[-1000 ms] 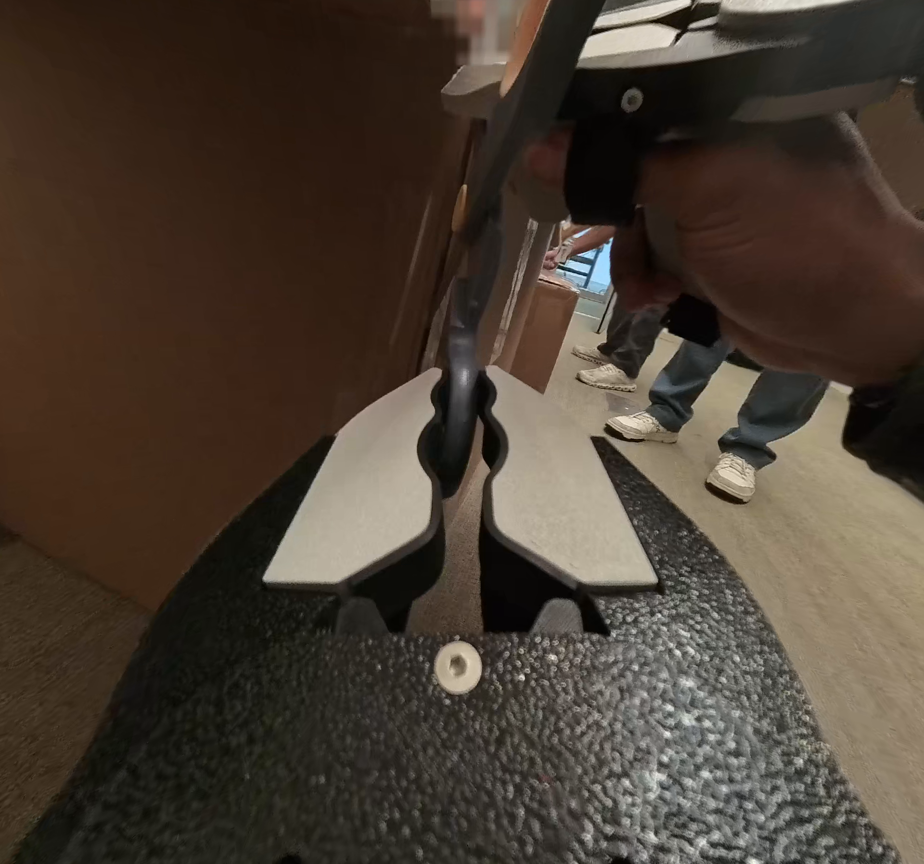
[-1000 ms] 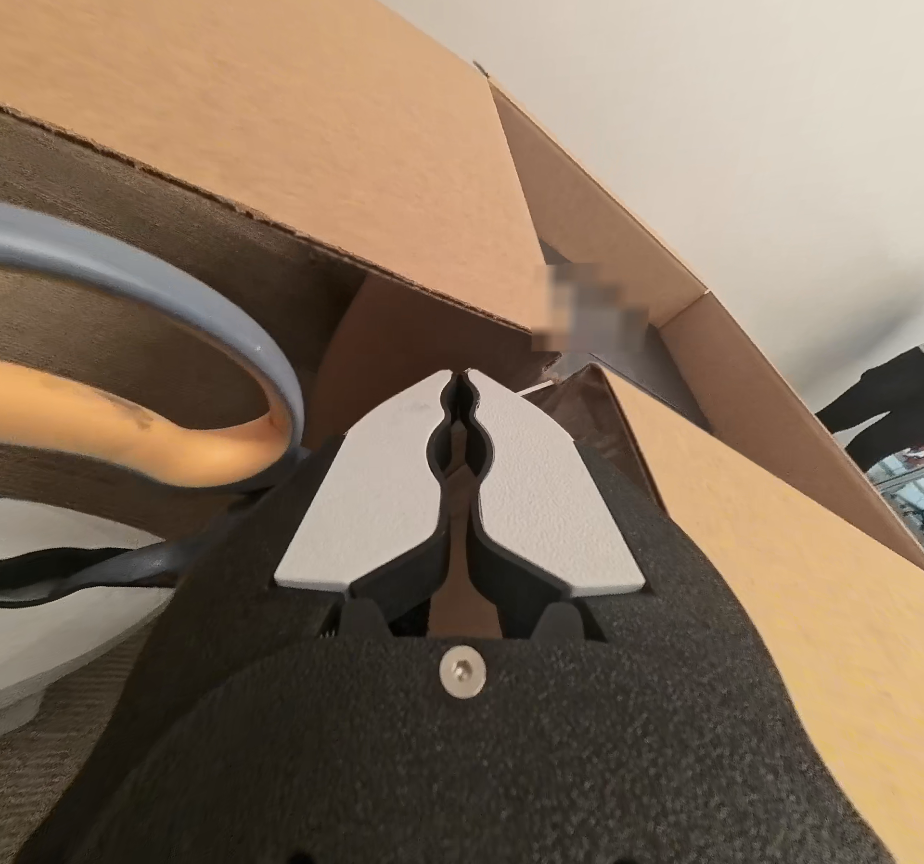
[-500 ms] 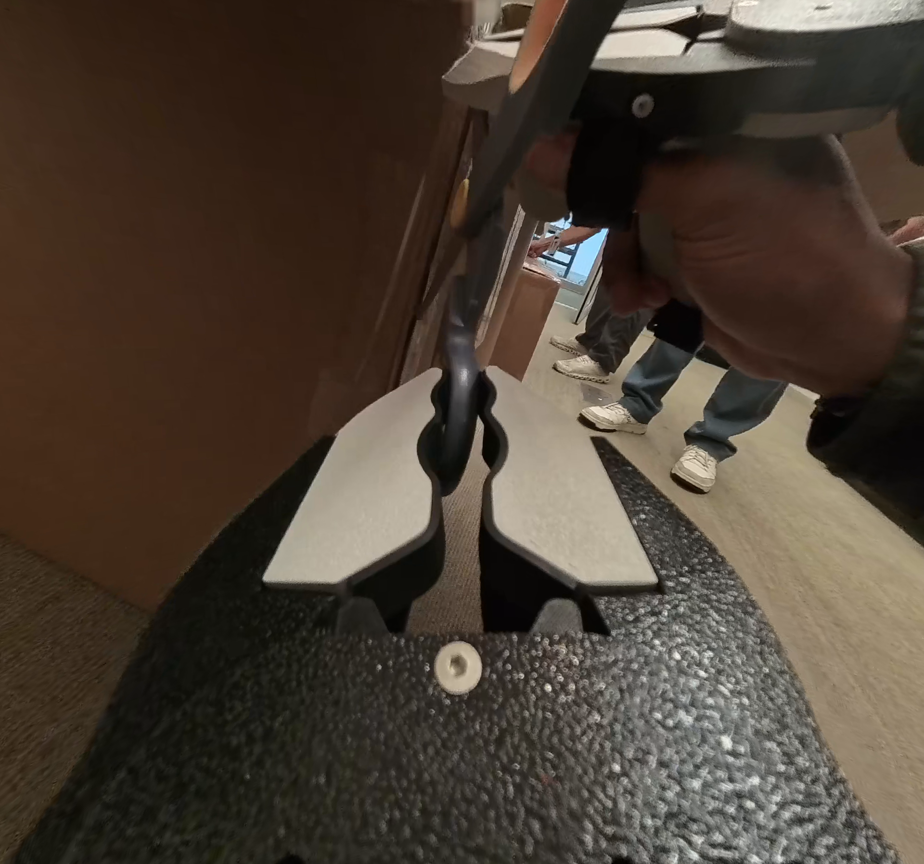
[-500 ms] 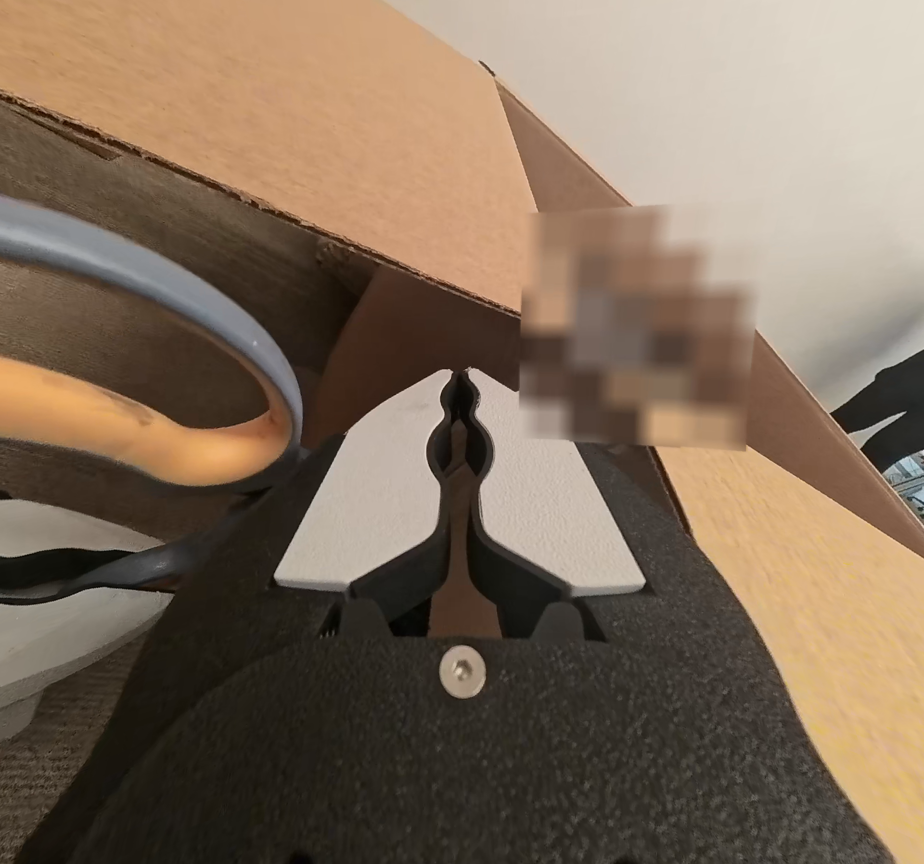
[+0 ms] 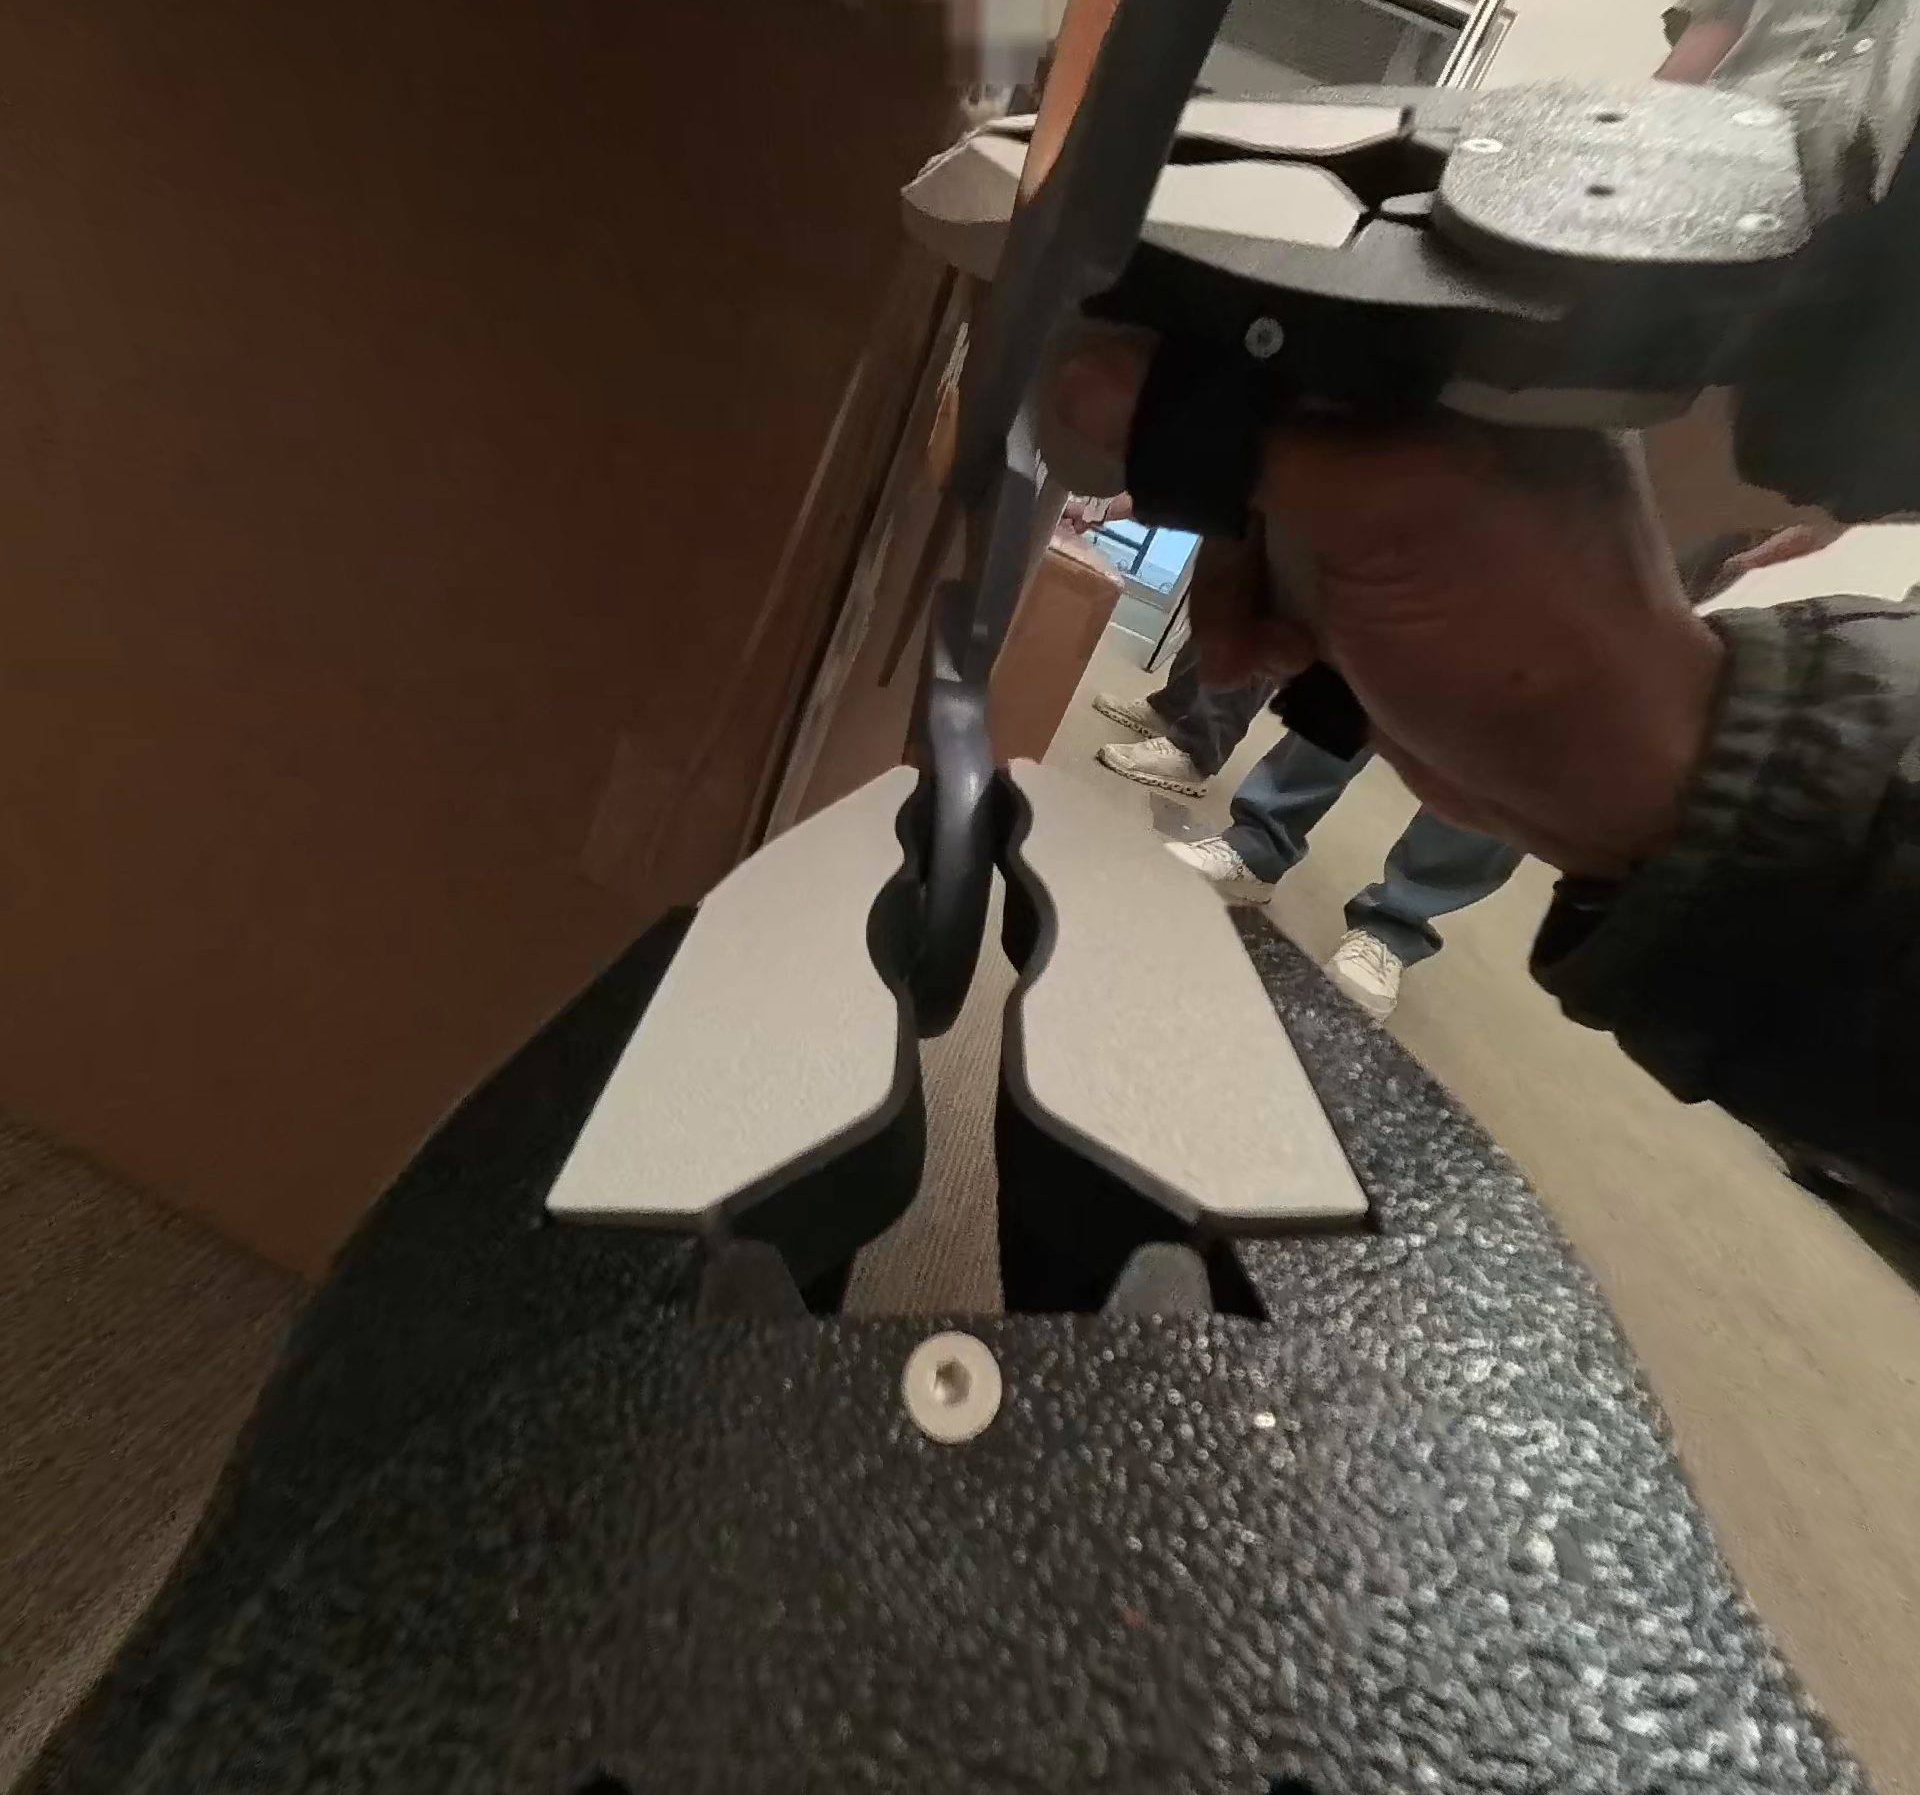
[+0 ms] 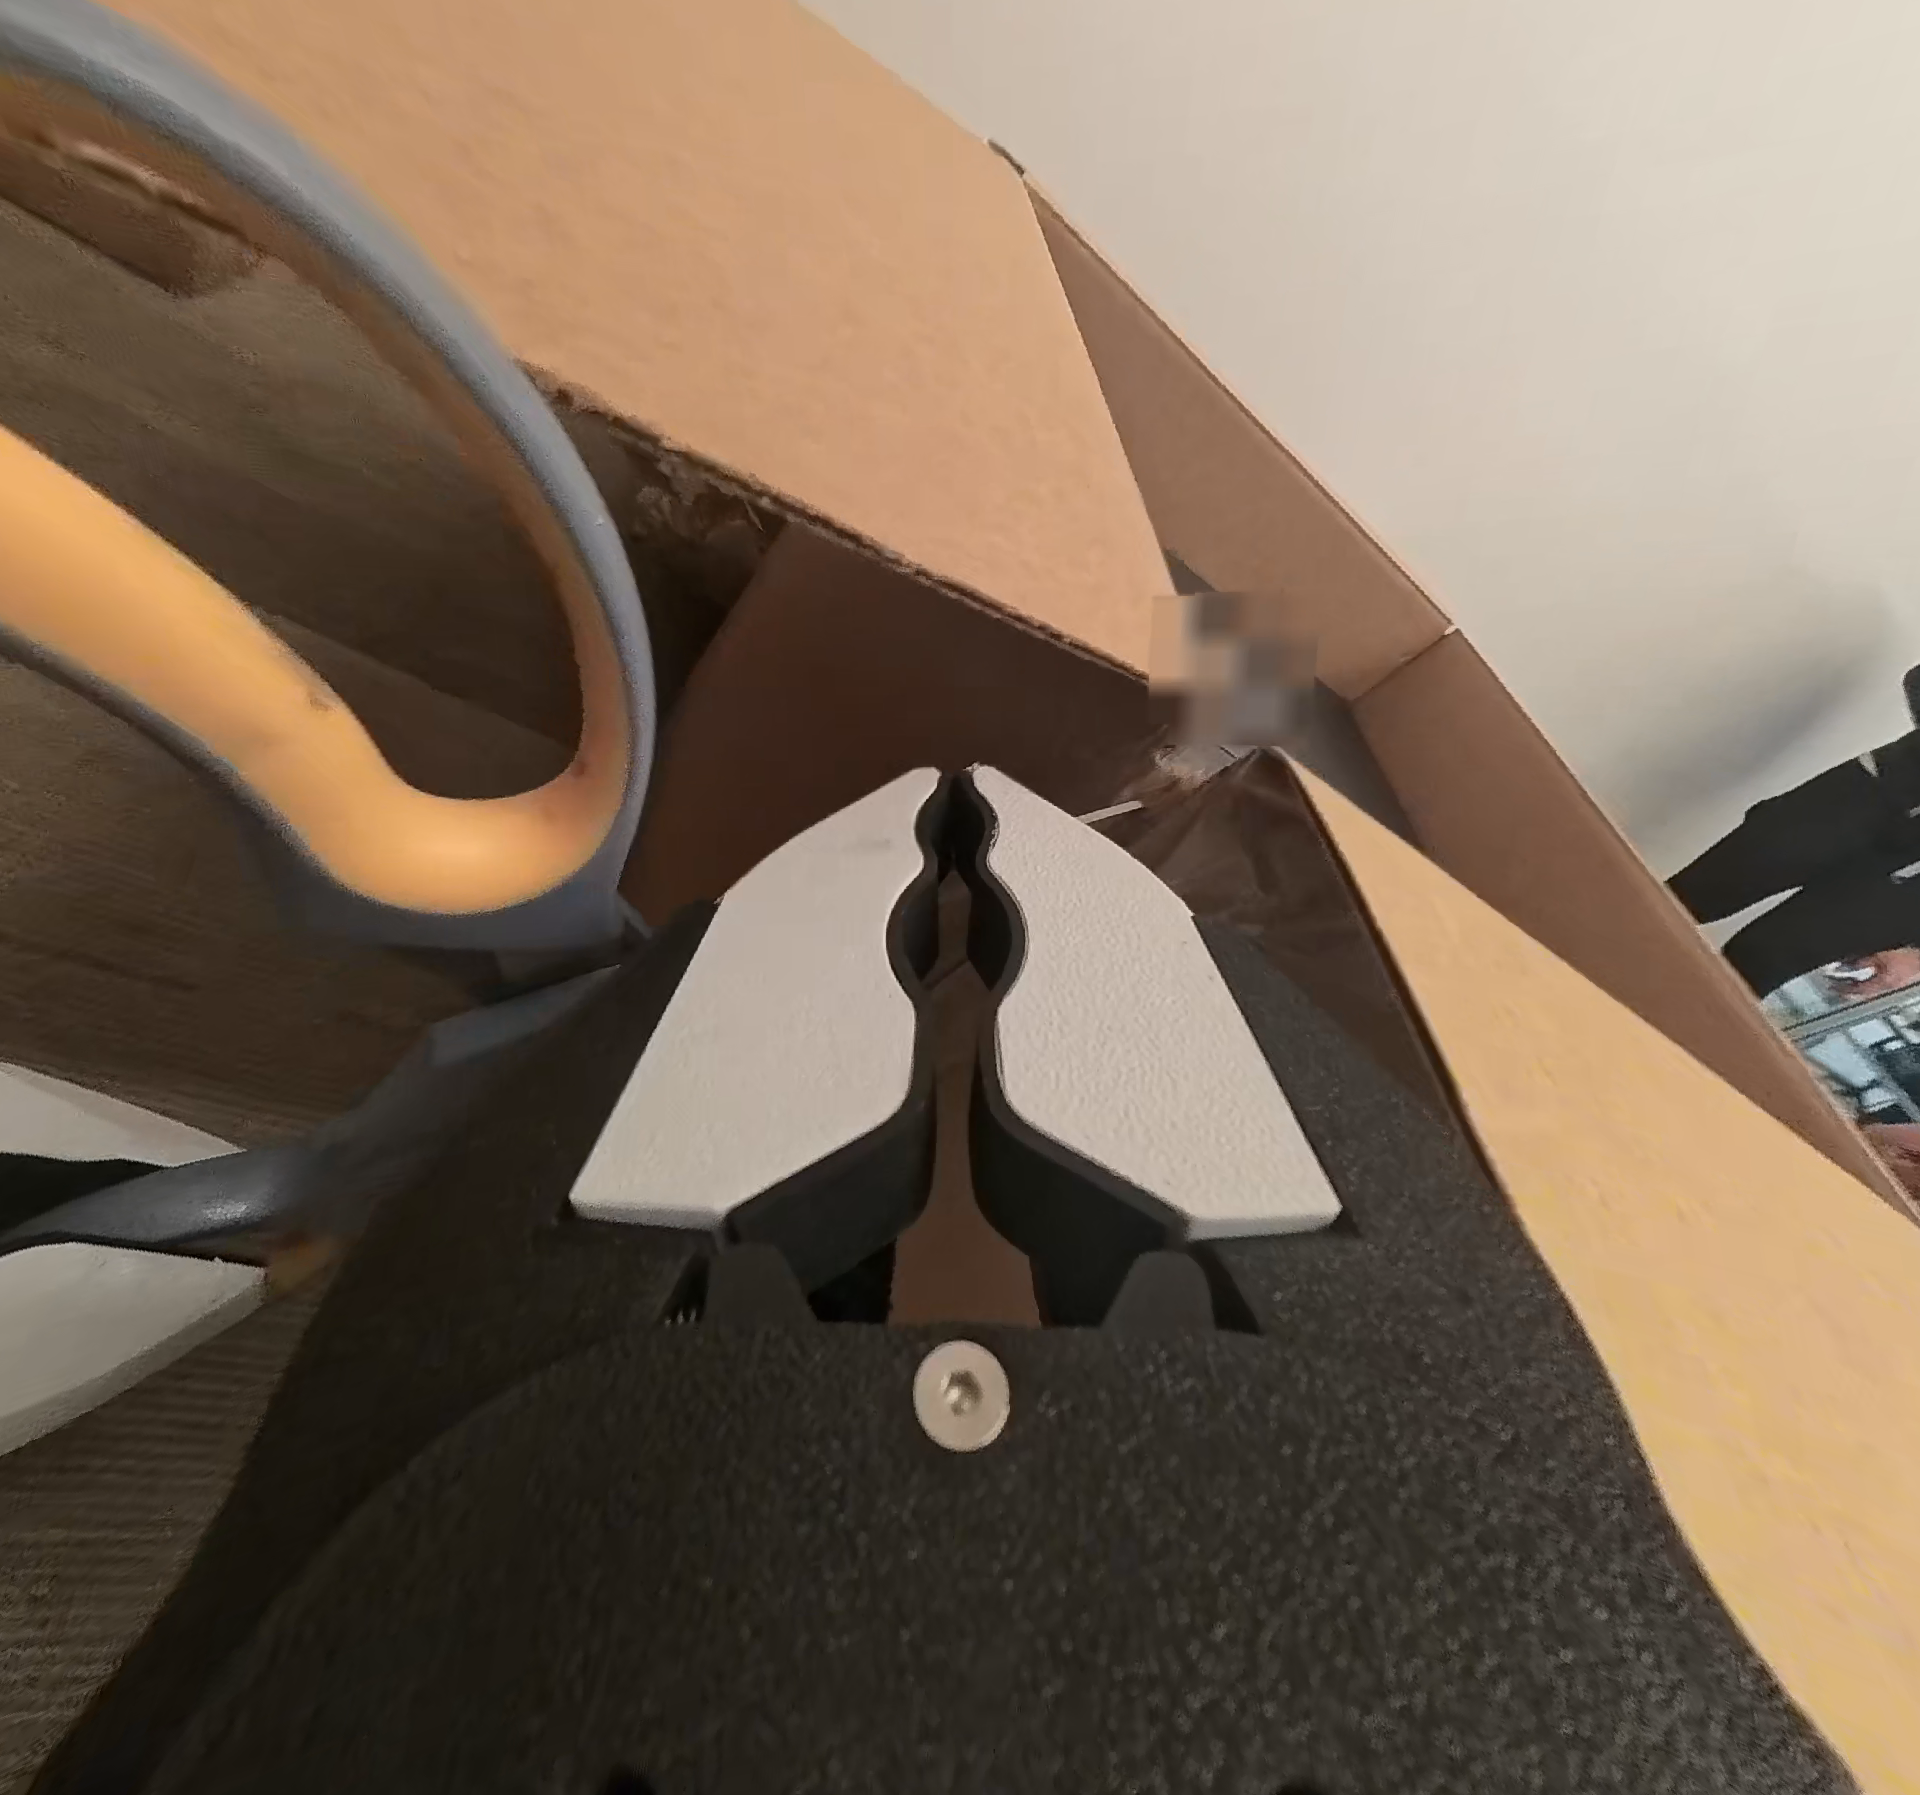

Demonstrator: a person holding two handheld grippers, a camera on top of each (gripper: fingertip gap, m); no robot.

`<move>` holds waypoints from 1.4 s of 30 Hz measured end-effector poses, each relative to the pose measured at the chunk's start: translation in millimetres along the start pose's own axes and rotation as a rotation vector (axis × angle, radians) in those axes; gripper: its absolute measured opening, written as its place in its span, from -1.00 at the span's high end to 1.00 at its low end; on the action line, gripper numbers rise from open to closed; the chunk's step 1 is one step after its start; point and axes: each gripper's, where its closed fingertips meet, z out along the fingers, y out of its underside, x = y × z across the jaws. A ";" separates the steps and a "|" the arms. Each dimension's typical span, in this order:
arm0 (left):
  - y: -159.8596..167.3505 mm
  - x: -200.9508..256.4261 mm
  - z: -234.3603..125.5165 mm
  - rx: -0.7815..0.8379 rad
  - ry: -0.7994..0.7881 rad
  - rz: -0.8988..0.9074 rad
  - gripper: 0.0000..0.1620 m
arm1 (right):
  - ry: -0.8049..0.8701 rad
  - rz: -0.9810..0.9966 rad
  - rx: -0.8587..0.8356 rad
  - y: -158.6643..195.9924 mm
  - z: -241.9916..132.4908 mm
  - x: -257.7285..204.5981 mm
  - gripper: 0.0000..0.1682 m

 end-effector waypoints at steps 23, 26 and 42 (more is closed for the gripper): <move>48.7 -27.9 -6.5 -0.064 -0.013 0.046 0.90 | -0.006 0.009 0.047 42.3 9.4 -34.4 0.99; 57.0 -29.5 -9.3 -0.074 -0.011 0.044 0.90 | -0.015 0.002 0.045 48.1 10.4 -40.2 0.99; 103.8 -45.4 -11.3 -0.152 0.001 -0.013 0.90 | -0.035 0.000 0.037 84.1 18.3 -72.4 1.00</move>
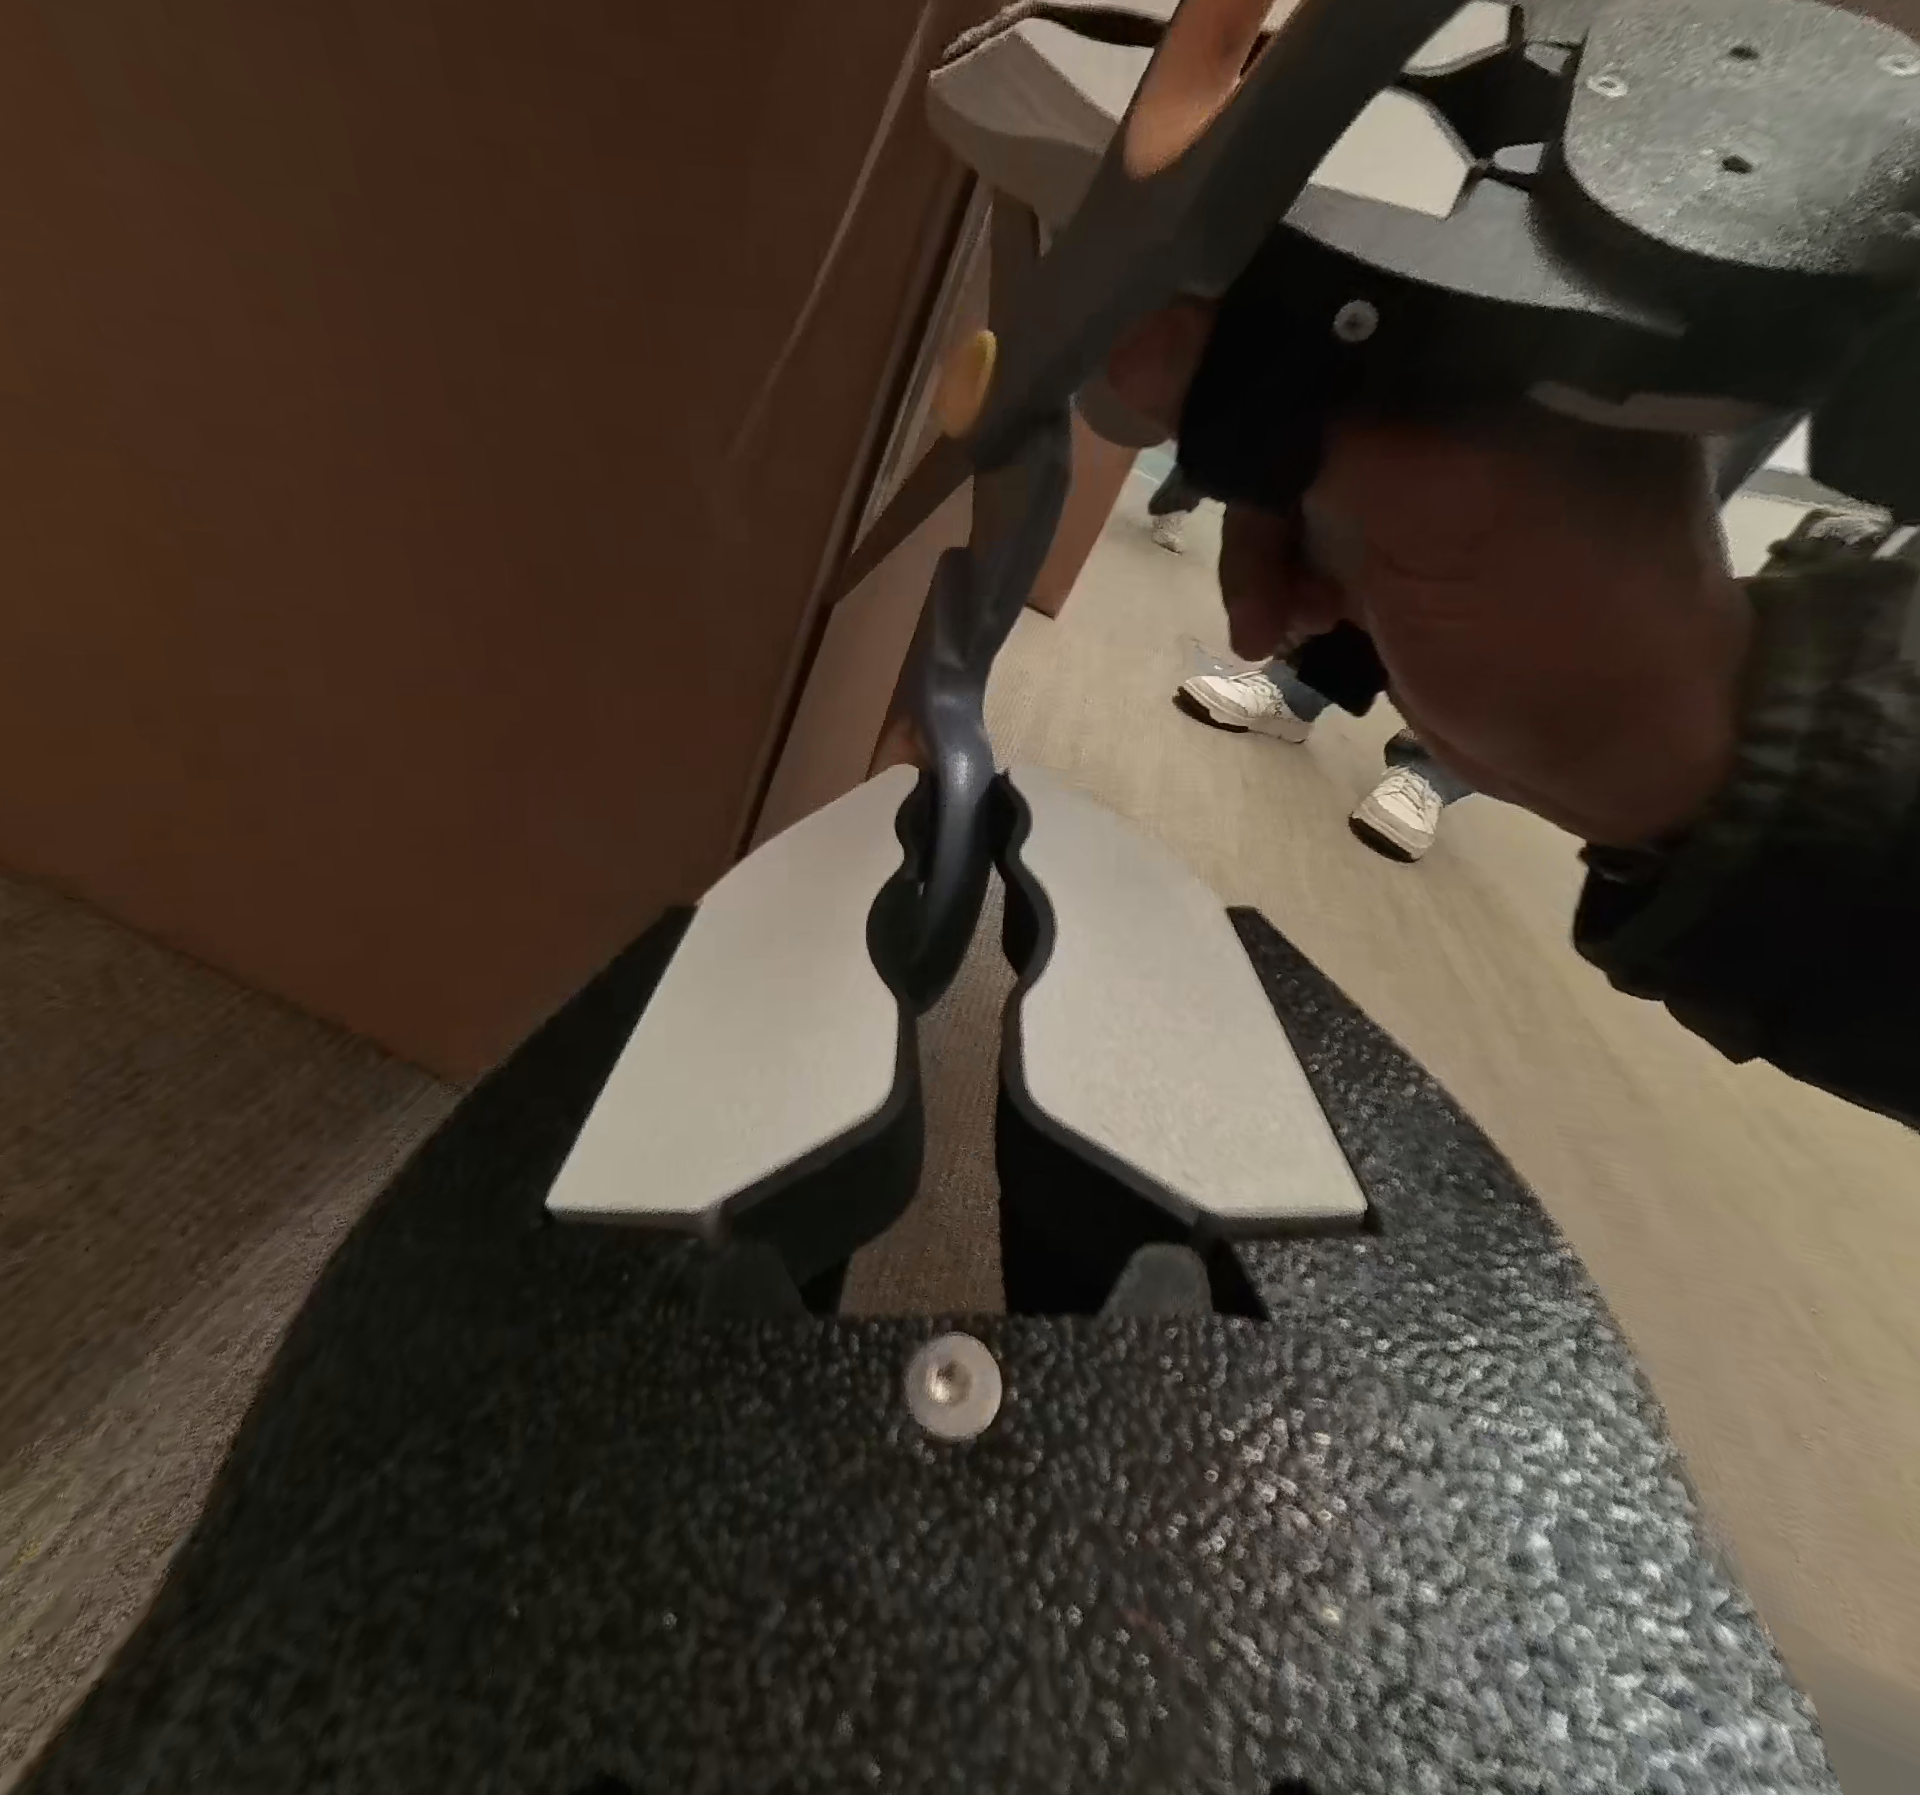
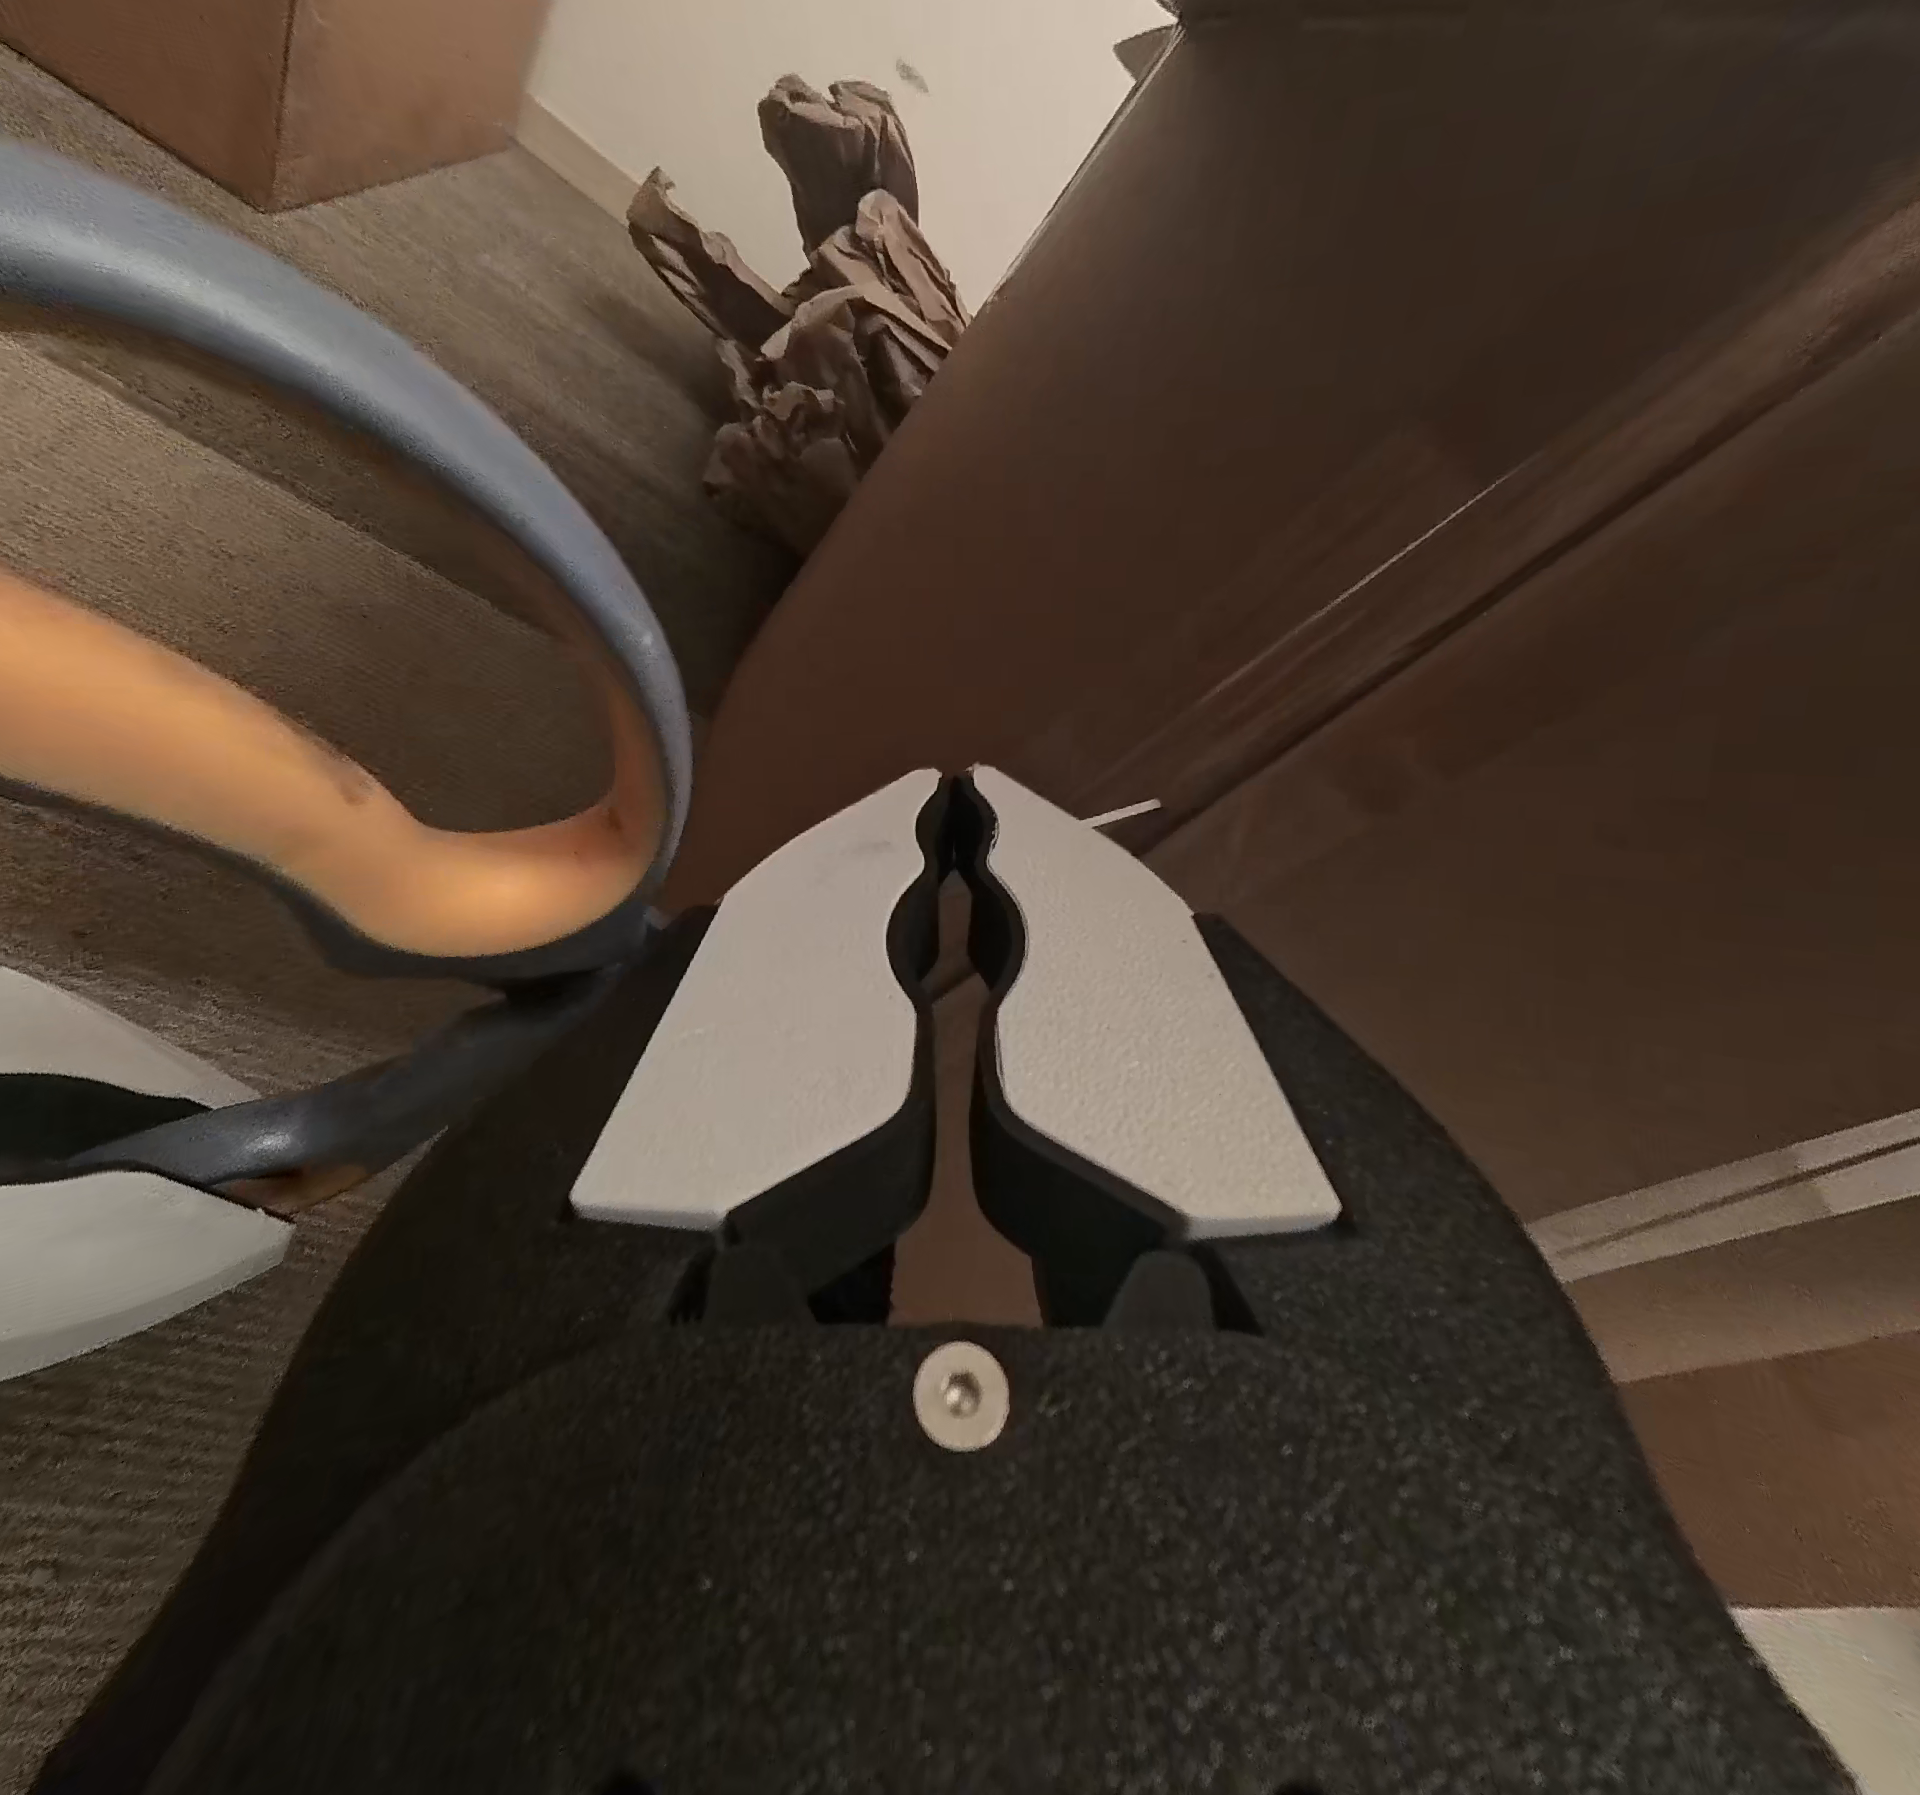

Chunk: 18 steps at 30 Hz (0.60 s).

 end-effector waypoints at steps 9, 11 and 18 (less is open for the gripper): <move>12.7 2.9 -1.6 0.000 0.049 -0.116 0.90 | -0.020 0.055 -0.018 13.6 1.6 -7.5 1.00; 14.7 0.5 -0.4 -0.004 0.055 -0.110 0.90 | -0.019 0.050 -0.012 14.4 2.3 -8.3 1.00; 23.2 -5.2 1.2 -0.030 0.066 -0.119 0.90 | -0.011 0.067 0.010 20.6 4.4 -13.2 1.00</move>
